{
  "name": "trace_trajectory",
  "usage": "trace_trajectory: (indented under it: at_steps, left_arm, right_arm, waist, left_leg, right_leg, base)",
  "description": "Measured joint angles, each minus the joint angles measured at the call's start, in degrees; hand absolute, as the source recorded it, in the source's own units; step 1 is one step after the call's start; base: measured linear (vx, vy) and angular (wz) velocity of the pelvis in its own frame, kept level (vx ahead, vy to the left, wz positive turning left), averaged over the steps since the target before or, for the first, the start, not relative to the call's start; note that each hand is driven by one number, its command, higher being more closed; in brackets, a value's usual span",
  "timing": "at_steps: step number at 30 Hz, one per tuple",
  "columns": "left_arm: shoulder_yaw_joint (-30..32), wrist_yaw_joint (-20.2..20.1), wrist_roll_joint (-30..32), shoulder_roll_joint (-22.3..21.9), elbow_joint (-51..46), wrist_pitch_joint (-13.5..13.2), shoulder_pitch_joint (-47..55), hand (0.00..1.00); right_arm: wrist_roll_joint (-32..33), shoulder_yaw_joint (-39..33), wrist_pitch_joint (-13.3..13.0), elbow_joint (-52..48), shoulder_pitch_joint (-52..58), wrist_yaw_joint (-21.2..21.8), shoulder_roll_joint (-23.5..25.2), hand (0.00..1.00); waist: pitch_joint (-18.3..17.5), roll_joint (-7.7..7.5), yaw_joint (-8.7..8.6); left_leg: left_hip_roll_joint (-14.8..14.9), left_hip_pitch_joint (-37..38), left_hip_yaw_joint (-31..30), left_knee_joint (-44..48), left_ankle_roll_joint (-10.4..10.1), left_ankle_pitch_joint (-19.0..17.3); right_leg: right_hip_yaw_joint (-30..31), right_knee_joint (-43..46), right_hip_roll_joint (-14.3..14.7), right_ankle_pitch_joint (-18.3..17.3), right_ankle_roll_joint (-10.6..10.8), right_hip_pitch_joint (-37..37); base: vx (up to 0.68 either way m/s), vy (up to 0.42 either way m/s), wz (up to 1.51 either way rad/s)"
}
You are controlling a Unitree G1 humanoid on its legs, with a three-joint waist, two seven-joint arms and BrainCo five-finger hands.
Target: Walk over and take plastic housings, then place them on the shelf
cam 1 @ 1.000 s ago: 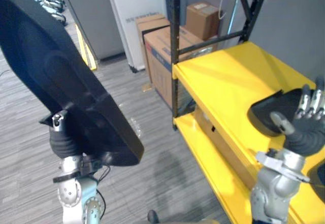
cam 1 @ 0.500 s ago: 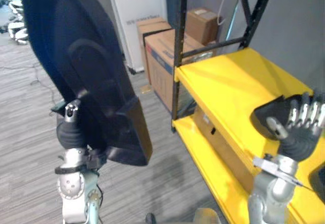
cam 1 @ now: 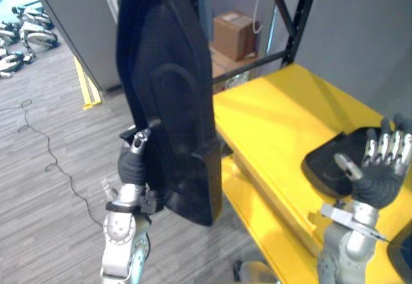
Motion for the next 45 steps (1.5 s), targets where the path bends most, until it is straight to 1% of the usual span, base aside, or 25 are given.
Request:
trace_trajectory:
  at_steps: [3,5,7,8,9,10,11,12,13,14,16,18,20,21,22,23,24,27,29,32,37,39,42,44,45]
  left_arm:
    - [0.7,-0.6,-0.5,0.2,0.0,-0.3,0.0,1.00]
    - [1.6,-1.4,-0.6,0.3,0.6,-0.3,0.0,1.00]
    - [4.4,-2.2,-2.1,0.5,0.9,-0.4,0.1,1.00]
    - [5.2,-2.1,-2.2,0.5,0.9,-0.4,0.1,1.00]
    - [6.2,-2.0,-2.2,0.7,0.9,-0.5,0.1,1.00]
    - [6.3,-1.9,-2.4,0.8,0.7,-0.9,0.6,1.00]
    - [6.4,-1.8,-2.7,1.7,0.7,-1.2,1.0,1.00]
    - [6.2,-1.9,-2.8,2.5,0.9,-1.2,1.0,1.00]
    - [5.5,-2.0,-3.8,4.4,0.9,-1.1,1.1,1.00]
    - [4.7,-2.1,-5.1,6.0,0.9,-1.1,0.9,1.00]
    - [4.8,-1.3,-5.0,7.1,0.8,-0.8,0.3,1.00]
    - [4.9,0.1,-4.8,7.3,0.7,-0.6,0.3,1.00]
    - [5.4,2.6,-3.8,6.9,0.2,-0.3,0.7,1.00]
    - [5.7,2.7,-3.8,6.8,0.1,-0.3,0.7,1.00]
    - [7.1,2.8,-3.8,6.6,0.3,-0.4,1.1,1.00]
    - [7.8,2.9,-3.8,6.4,0.7,-0.4,1.5,1.00]
    - [10.0,2.9,-3.8,5.3,1.7,-0.5,3.3,1.00]
    - [12.3,3.7,-3.9,3.2,3.3,-1.3,3.9,1.00]
    - [13.3,4.9,-3.7,1.0,5.2,-1.5,3.8,1.00]
    - [13.1,5.0,-3.8,-0.9,6.3,-1.5,3.4,1.00]
    - [14.5,7.9,-2.0,-0.8,8.3,-0.2,0.0,1.00]
    - [15.8,8.3,0.3,-0.1,9.8,2.2,-0.9,1.00]
    - [16.7,8.8,3.3,4.2,15.9,7.8,-5.5,1.00]
    - [17.1,9.4,5.4,7.8,20.0,11.9,-8.6,1.00]
    - [17.4,9.6,6.7,11.5,24.3,16.5,-11.9,1.00]
  right_arm:
    - [-0.1,1.2,-0.9,-0.8,-0.9,0.0,0.0,0.00]
    - [-0.3,1.2,-0.9,-0.6,-2.2,-0.2,0.0,0.00]
    - [-4.6,1.2,-1.2,1.2,-6.4,-2.5,-1.0,0.00]
    - [-5.8,1.1,-1.2,2.2,-7.6,-3.3,-1.7,0.00]
    - [-8.4,0.8,-1.2,3.9,-9.5,-6.3,-3.4,0.00]
    - [-10.0,0.1,-1.2,4.0,-10.4,-9.0,-5.2,0.00]
    - [-11.4,-0.6,-1.2,4.0,-10.2,-11.0,-4.9,0.00]
    - [-12.2,-1.3,-1.2,4.0,-9.7,-12.6,-4.2,0.00]
    - [-14.4,-3.9,-1.0,3.4,-7.7,-15.6,-2.3,0.00]
    - [-16.0,-7.0,-0.3,2.1,-5.8,-18.1,-0.6,0.00]
    - [-16.9,-10.6,0.5,-1.2,-3.0,-21.5,1.4,0.00]
    - [-16.4,-11.9,1.9,-4.0,-0.4,-22.9,3.0,0.00]
    - [-14.1,-13.4,4.8,-5.4,3.5,-23.1,4.3,0.00]
    - [-14.2,-14.1,5.9,-5.0,4.3,-23.5,4.5,0.00]
    - [-14.4,-15.2,7.9,-3.0,5.6,-24.7,5.1,0.00]
    - [-14.8,-16.2,8.7,-1.3,6.2,-25.4,5.3,0.00]
    - [-17.0,-19.8,11.1,6.3,6.6,-28.0,5.2,0.00]
    - [-18.3,-24.0,13.1,15.5,6.2,-31.6,5.2,0.00]
    - [-18.1,-27.5,14.2,20.5,6.3,-32.9,5.2,0.00]
    - [-18.0,-31.3,15.7,27.3,6.8,-32.5,4.1,0.00]
    - [-17.5,-31.9,15.9,39.6,6.7,-28.8,3.7,0.00]
    - [-15.1,-31.9,15.9,43.5,7.0,-25.5,3.7,0.00]
    - [-10.3,-31.1,16.3,52.5,7.5,-16.3,3.7,0.00]
    - [-10.2,-28.9,18.2,58.0,7.5,-10.5,3.7,0.00]
    - [-10.3,-26.1,21.0,62.9,7.4,-5.7,3.7,0.00]
  waist:
    - [-0.1,-0.26,1.06]
    - [0.1,-1.41,1.41]
    - [0.4,-2.78,1.71]
    - [0.4,-2.74,1.94]
    - [0.0,-2.12,2.76]
    - [-1.2,-0.27,3.24]
    - [-1.8,-1.25,2.80]
    - [-1.9,-2.71,2.49]
    - [-2.6,-5.21,1.89]
    - [-3.1,-6.18,1.10]
    - [-3.2,-6.60,0.85]
    - [-3.1,-6.49,0.93]
    - [-3.2,-6.48,0.55]
    - [-3.2,-6.38,0.31]
    - [-3.1,-6.53,-0.61]
    - [-3.1,-6.54,-0.66]
    - [-3.2,-6.36,-0.73]
    - [-2.8,-5.58,-0.44]
    - [-1.7,-2.43,-1.21]
    - [-2.5,0.49,-2.51]
    - [-2.4,0.48,-1.89]
    - [-2.2,0.07,-1.89]
    - [-1.5,-0.96,-2.04]
    - [-1.7,-1.90,-2.08]
    - [-1.7,-2.56,-2.09]
  left_leg:
    - [1.3,-1.7,0.0,-1.7,2.6,-2.5]
    - [-1.7,-2.1,-2.1,-12.1,2.9,-2.8]
    - [-6.1,-2.8,-11.9,-25.6,2.2,-2.2]
    - [-6.6,-2.8,-14.7,-27.8,1.8,-1.9]
    - [-6.6,-2.1,-19.0,-31.8,0.7,0.1]
    - [-6.1,-1.0,-20.7,-34.4,-0.6,3.8]
    - [-6.4,-0.2,-20.0,-32.9,-8.8,-0.1]
    - [-7.5,-0.3,-18.8,-31.9,-9.5,-1.1]
    - [-9.4,-0.1,-16.9,-31.0,-8.1,-2.2]
    - [-9.8,0.0,-15.2,-31.1,-7.7,-2.5]
    - [-9.0,1.4,-10.6,-31.4,-6.5,-3.1]
    - [-7.8,4.1,-4.0,-31.5,-5.3,-3.8]
    - [-6.3,6.9,3.7,-32.3,-3.7,-4.8]
    - [-6.0,7.4,5.2,-32.9,-3.4,-5.2]
    - [-5.4,7.7,7.9,-33.6,-3.5,-5.8]
    - [-5.1,7.8,9.5,-33.6,-3.5,-5.8]
    - [-4.8,8.3,13.0,-33.6,-3.5,-5.8]
    - [-4.5,8.1,16.1,-33.1,-4.2,-5.6]
    - [-3.1,8.3,17.4,-33.2,-5.7,-5.1]
    - [-2.3,10.5,18.4,-35.8,-6.8,-3.4]
    - [-3.4,12.4,18.9,-39.9,-6.8,-1.5]
    - [-4.0,12.4,18.6,-40.2,-6.9,-1.4]
    - [-5.1,13.3,17.4,-40.9,-6.8,-1.1]
    - [-5.9,13.3,17.4,-41.2,-6.7,-1.0]
    - [-6.6,13.2,17.3,-41.2,-6.7,-1.0]
  right_leg:
    - [4.1,0.2,-1.1,-1.8,0.0,3.7]
    - [7.7,0.3,-3.6,-2.1,0.6,4.2]
    - [12.8,2.3,-6.7,-3.1,2.2,2.8]
    - [14.4,3.4,-6.9,-3.5,2.8,2.0]
    - [17.6,5.4,-6.9,-5.0,5.1,0.8]
    - [20.6,7.2,-6.5,-7.3,8.0,-0.2]
    - [22.0,8.0,-7.9,-8.9,10.0,-0.5]
    - [22.7,8.6,-9.3,-9.1,10.4,-0.7]
    - [23.0,9.0,-11.5,-7.1,12.6,-1.9]
    - [23.0,8.6,-12.2,-3.4,14.1,-3.0]
    - [22.6,7.8,-12.4,2.5,16.4,-5.0]
    - [19.7,7.3,-12.8,7.3,16.6,-6.6]
    - [12.7,3.2,-13.5,12.4,14.0,-7.3]
    - [11.2,2.4,-13.5,12.8,13.0,-7.7]
    - [8.5,4.5,-13.5,10.7,10.5,-9.5]
    - [6.9,5.9,-13.4,9.5,9.3,-10.3]
    - [3.2,6.7,-13.5,7.0,8.4,-10.5]
    - [-0.5,0.4,-13.4,6.6,8.9,-9.5]
    - [-0.9,-4.9,-11.7,8.5,12.0,-7.9]
    - [-0.6,-5.7,-9.7,8.9,11.3,-7.2]
    - [1.0,-7.5,-8.6,10.0,10.3,-7.4]
    - [1.3,-8.5,-8.8,10.8,10.4,-7.2]
    - [1.1,-9.7,-9.7,11.4,11.0,-5.5]
    - [1.1,-10.4,-10.4,11.7,11.5,-5.4]
    - [1.3,-11.3,-11.0,12.5,11.9,-5.1]
  base:
    - [0.39,0.107,-0.73]
    - [0.39,0.237,-0.83]
    - [0.28,0.325,-1.02]
    - [0.27,0.415,-1.32]
    - [0.27,0.490,-1.46]
    - [0.26,0.532,-1.48]
    - [0.25,0.563,-0.95]
    - [0.20,0.516,-0.53]
    - [0.20,0.552,-0.39]
    - [0.13,0.403,-0.46]
    - [0.09,0.337,-0.94]
    - [0.05,0.271,-1.46]
    - [-0.05,0.226,-1.49]
    - [-0.09,0.141,-1.24]
    - [-0.06,0.052,-0.92]
    - [-0.10,0.038,-1.28]
    - [-0.08,0.010,-1.06]
    - [-0.03,-0.068,-0.75]
    - [-0.02,-0.132,-0.46]
    - [0.04,-0.121,-0.20]
    - [-0.02,-0.062,-0.19]
    - [-0.02,0.008,-0.13]
    - [-0.02,0.032,0.07]
    - [-0.03,0.056,0.03]
    - [-0.01,0.058,0.00]
